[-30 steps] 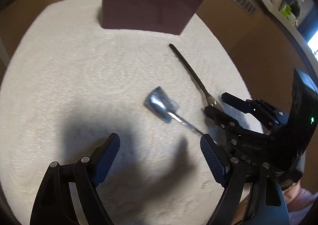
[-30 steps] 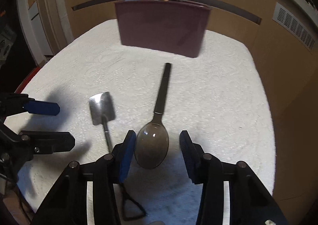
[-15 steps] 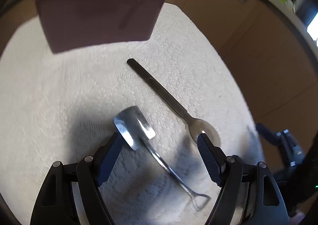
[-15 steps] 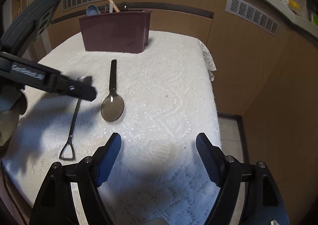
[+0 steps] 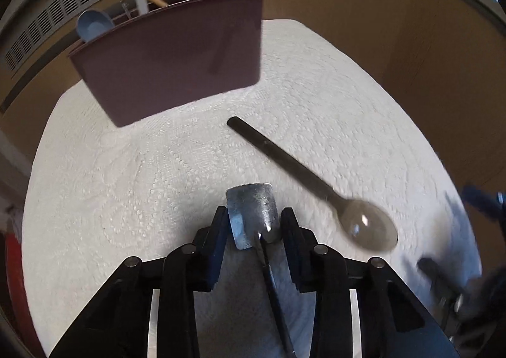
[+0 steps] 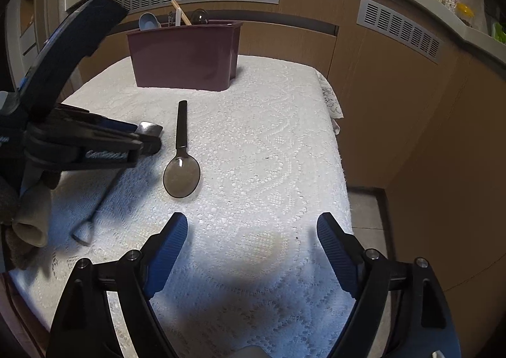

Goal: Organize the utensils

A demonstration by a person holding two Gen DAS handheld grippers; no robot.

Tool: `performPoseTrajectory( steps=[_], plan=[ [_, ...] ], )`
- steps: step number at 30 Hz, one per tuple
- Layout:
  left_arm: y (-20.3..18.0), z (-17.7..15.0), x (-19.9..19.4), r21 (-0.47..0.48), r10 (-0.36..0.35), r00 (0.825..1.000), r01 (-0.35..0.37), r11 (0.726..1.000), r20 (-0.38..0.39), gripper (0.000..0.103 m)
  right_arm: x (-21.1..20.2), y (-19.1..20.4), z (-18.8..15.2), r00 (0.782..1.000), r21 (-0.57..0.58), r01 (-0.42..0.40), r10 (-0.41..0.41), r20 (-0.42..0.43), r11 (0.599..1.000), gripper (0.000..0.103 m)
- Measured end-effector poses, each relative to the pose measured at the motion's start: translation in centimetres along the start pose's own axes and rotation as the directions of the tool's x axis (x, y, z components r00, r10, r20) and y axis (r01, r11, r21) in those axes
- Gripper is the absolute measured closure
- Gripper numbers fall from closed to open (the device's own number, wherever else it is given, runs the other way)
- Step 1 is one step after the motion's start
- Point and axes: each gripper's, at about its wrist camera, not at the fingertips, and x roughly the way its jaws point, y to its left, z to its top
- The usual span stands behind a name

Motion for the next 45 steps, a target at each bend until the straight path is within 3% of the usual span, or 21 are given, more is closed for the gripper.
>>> performPoseTrajectory(
  steps=[3, 6, 9, 11, 13, 18, 20, 23, 26, 30, 36, 41, 45],
  plan=[
    [1.4, -1.2, -0.8, 0.132, -0.020, 1.000, 0.021, 0.991, -0.011, 0.068, 0.0, 0.1, 0.2, 1.000, -0.005, -0.010, 0.010, 0.001, 1.000, 0.021],
    [3.0, -1.8, -1.3, 0.162, 0.004, 0.999, 0.002, 0.987, -0.035, 0.068, 0.2, 0.4, 1.4, 0.998, -0.011, -0.068, 0.068, 0.009, 0.998, 0.021],
    [4.8, -2.4, -1.6, 0.096, -0.030, 0.998, 0.035, 0.995, -0.053, 0.068, 0.9, 1.3, 3.9, 0.987, -0.025, -0.156, 0.156, 0.023, 0.987, 0.033],
    [5.6, -2.8, -1.7, 0.043, -0.061, 0.997, 0.063, 0.997, -0.057, 0.068, 2.6, 2.4, 5.9, 0.980, -0.050, -0.200, 0.200, -0.017, 0.978, 0.058],
    [6.2, -2.9, -1.6, 0.009, -0.075, 0.996, 0.075, 0.997, -0.058, 0.067, 4.3, 3.5, 7.3, 0.972, -0.082, -0.230, 0.226, -0.062, 0.970, 0.062],
    [6.3, -3.1, -2.2, -0.053, -0.089, 0.993, 0.085, 0.995, -0.082, 0.067, 9.1, 5.9, 9.5, 0.963, -0.154, -0.225, 0.196, -0.184, 0.962, 0.077],
    [6.2, -2.8, -2.1, -0.071, -0.089, 0.990, 0.082, 0.994, -0.106, 0.067, 9.9, 6.3, 9.7, 0.961, -0.163, -0.216, 0.181, -0.208, 0.963, 0.092],
    [6.2, -2.2, -1.9, -0.104, -0.077, 0.987, 0.063, 0.993, -0.138, 0.067, 9.0, 6.7, 9.7, 0.972, -0.204, -0.174, 0.136, -0.191, 0.963, 0.092],
    [5.4, -1.5, -1.2, -0.103, -0.034, 0.990, 0.020, 0.995, -0.135, 0.067, 7.7, 6.1, 9.6, 0.976, -0.178, -0.178, 0.151, -0.154, 0.968, 0.092],
    [4.9, -1.5, -0.8, -0.127, 0.003, 0.997, -0.014, 0.992, -0.080, 0.068, 6.5, 5.4, 9.1, 0.987, -0.142, -0.143, 0.131, -0.088, 0.980, 0.092],
    [5.5, -4.1, -3.4, -0.194, -0.046, 0.997, 0.058, 0.979, 0.067, 0.070, 4.8, 3.7, 8.1, 0.982, -0.019, -0.189, 0.189, -0.019, 0.982, 0.092],
    [5.6, -4.8, -7.2, -0.196, -0.012, 0.982, 0.050, 0.979, 0.188, 0.070, 2.6, 3.3, 7.5, 0.979, 0.022, -0.196, 0.195, 0.056, 0.980, 0.092],
    [6.0, -3.6, -9.5, -0.198, -0.009, 0.959, 0.068, 0.978, 0.282, 0.070, 1.5, 3.4, 8.1, 0.977, 0.030, -0.199, 0.196, 0.088, 0.980, 0.092]
  ],
)
